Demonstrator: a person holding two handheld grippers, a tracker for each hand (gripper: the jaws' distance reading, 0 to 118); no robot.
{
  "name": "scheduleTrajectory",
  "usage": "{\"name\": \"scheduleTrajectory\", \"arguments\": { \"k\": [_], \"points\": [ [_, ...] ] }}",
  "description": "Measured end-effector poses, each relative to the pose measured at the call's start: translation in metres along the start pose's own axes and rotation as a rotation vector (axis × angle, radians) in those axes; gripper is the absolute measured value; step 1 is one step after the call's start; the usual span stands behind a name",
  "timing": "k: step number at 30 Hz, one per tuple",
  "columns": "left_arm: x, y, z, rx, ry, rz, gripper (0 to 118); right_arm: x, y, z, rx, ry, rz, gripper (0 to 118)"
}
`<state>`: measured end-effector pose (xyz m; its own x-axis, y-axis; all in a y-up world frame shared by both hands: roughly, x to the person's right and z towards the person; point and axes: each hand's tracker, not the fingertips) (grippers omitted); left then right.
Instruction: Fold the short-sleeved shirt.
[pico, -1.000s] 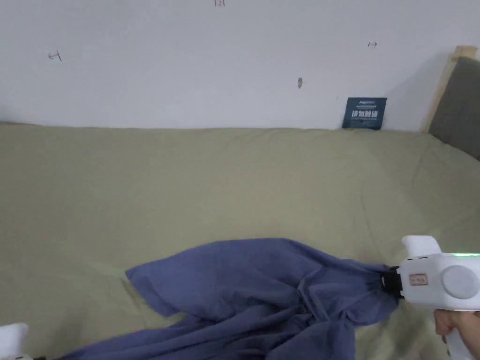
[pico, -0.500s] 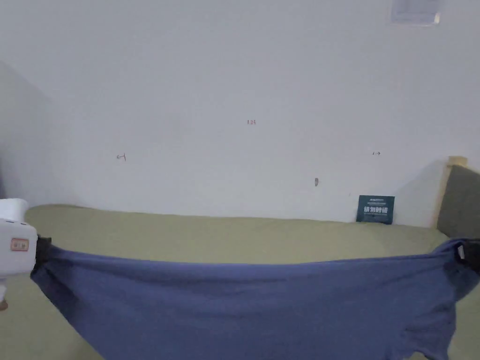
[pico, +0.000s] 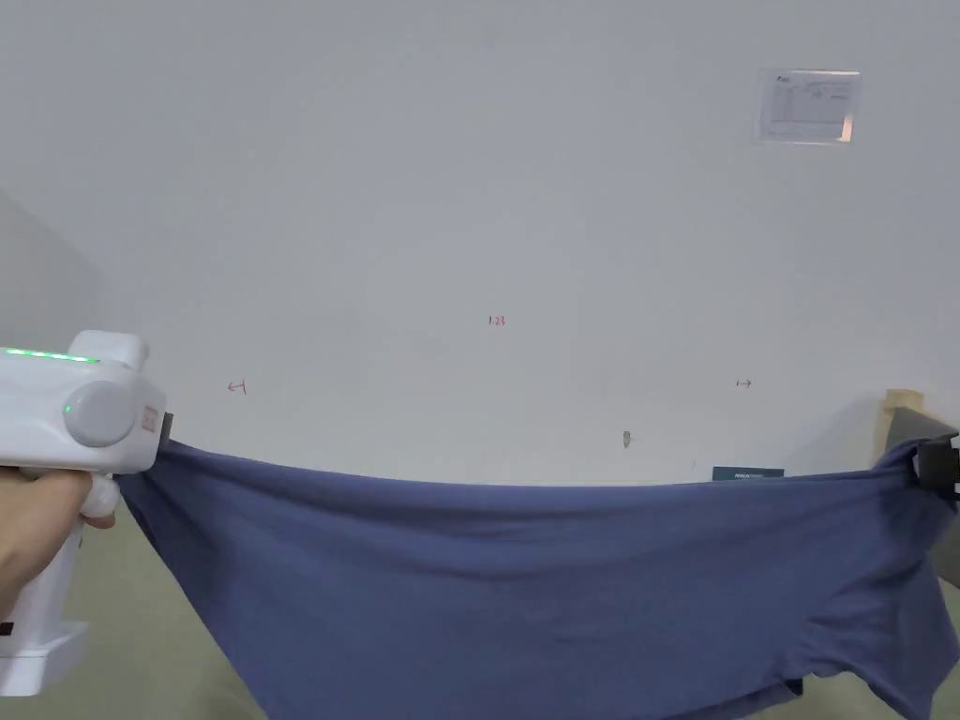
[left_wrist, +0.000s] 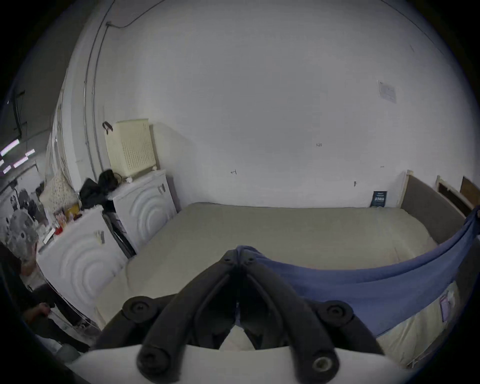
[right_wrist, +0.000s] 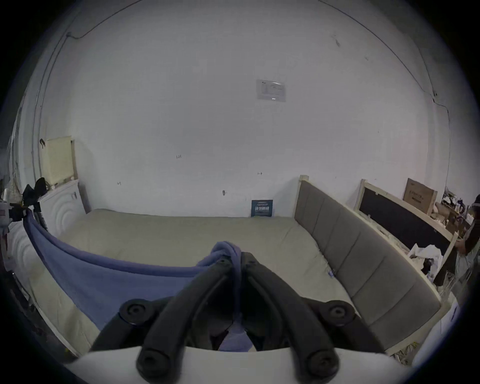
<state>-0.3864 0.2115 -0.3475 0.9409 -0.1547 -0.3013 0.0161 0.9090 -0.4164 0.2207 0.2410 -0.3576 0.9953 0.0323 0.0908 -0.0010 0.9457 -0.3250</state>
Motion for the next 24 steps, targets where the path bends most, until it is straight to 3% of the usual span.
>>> {"name": "scheduleTrajectory", "arguments": {
  "k": [14, 24],
  "points": [
    [0.049, 0.077, -0.107, 0.035, 0.051, 0.059, 0, -0.015, 0.078, -0.131, 0.03, -0.073, 0.006, 4],
    [0.077, 0.007, -0.178, -0.072, 0.064, 0.009, 0, -0.033, 0.006, -0.2, -0.07, -0.092, 0.048, 4]
  ]
}}
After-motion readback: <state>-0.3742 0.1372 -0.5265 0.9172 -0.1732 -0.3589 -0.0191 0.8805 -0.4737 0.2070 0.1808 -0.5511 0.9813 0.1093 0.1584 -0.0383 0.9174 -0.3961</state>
